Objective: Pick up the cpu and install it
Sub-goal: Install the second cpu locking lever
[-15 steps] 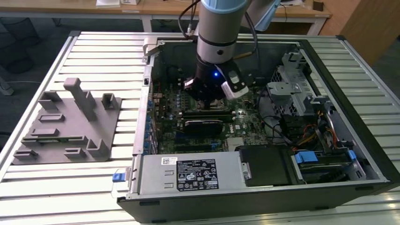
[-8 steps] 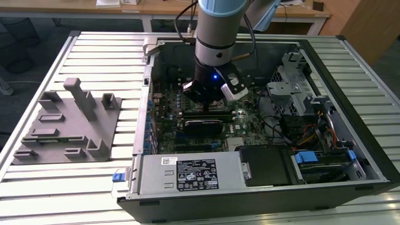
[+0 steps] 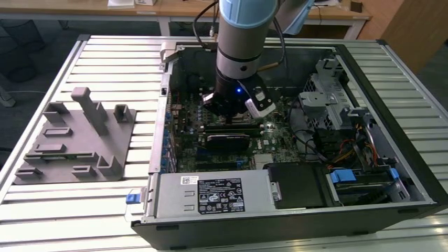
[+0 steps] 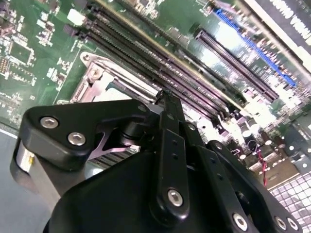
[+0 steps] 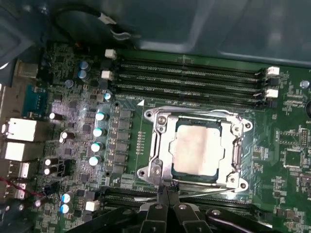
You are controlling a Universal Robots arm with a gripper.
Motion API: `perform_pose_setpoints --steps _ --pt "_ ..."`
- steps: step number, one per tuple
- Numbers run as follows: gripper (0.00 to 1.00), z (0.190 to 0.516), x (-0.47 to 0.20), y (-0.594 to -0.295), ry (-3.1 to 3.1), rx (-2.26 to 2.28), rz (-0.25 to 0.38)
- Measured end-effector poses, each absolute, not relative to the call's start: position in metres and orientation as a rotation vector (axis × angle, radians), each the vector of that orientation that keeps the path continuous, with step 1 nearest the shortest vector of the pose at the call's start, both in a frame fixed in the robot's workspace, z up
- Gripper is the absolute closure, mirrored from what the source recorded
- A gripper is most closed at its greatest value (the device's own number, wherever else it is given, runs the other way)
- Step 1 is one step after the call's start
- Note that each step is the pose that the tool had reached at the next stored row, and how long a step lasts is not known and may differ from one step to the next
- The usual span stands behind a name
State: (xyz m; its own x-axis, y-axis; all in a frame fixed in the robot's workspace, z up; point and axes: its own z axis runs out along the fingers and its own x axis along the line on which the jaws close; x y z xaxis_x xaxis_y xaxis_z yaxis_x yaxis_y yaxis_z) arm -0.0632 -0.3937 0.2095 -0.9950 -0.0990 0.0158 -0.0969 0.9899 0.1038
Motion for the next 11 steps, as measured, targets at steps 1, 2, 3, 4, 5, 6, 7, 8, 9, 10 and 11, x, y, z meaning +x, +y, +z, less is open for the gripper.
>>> perform_pose_setpoints --steps 1,2,3,4,5,6,7,8,9,10,11 --pt "0.89 0.209 -0.064 -0.395 -3.113 0.153 -0.161" --pt "0.89 0.209 -0.065 -0.396 -3.113 0.153 -0.161" --pt "0.89 0.208 -0.066 -0.397 -3.113 0.153 -0.161" --pt "0.89 0.208 -0.068 -0.398 -3.113 0.153 -0.162" --pt "0.89 0.207 -0.070 -0.398 -3.113 0.153 -0.162" --pt "0.89 0.207 -0.072 -0.398 -3.113 0.153 -0.162" --pt "0.89 0.206 -0.075 -0.398 -3.113 0.153 -0.162" --pt "0.89 0.205 -0.077 -0.398 -3.113 0.153 -0.163" --pt "0.89 0.205 -0.078 -0.398 -3.113 0.153 -0.163" --pt "0.89 0.204 -0.080 -0.398 -3.113 0.153 -0.164" --pt "0.89 0.204 -0.081 -0.398 -3.112 0.153 -0.168"
